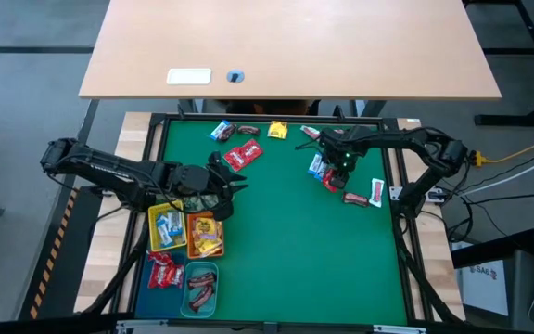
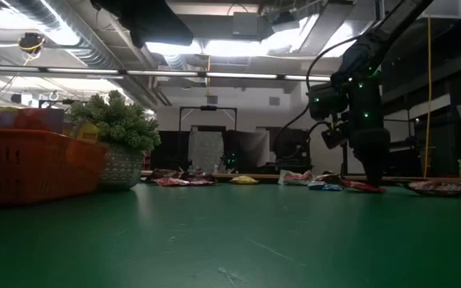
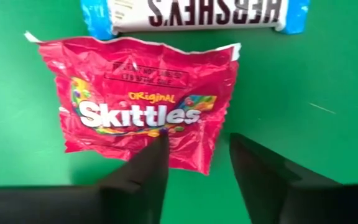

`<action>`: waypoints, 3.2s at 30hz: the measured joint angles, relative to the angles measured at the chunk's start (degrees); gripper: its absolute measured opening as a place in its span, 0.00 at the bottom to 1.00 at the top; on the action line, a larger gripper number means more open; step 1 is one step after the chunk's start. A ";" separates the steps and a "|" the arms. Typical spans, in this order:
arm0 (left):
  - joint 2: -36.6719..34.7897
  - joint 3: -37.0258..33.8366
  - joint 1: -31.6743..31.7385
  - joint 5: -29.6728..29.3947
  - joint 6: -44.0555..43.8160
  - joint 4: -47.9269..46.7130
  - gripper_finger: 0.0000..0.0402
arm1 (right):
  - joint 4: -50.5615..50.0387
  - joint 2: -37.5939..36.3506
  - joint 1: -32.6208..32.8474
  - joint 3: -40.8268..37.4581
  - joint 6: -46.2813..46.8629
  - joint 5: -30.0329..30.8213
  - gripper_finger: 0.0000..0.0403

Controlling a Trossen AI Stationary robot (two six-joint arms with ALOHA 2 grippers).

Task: Sort candy
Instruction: Put the red candy into the blue basket

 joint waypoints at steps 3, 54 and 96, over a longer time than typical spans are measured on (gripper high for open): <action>0.00 0.02 0.00 0.00 0.00 0.00 0.23 | 0.02 0.04 0.00 -0.02 0.04 -1.10 0.28; 2.74 0.02 6.46 -0.46 -2.15 1.63 0.36 | 42.38 0.20 16.17 -0.09 8.01 -23.40 0.00; 21.66 0.02 8.31 14.29 -10.45 7.82 0.27 | 57.81 0.13 21.90 0.00 7.98 -17.76 0.00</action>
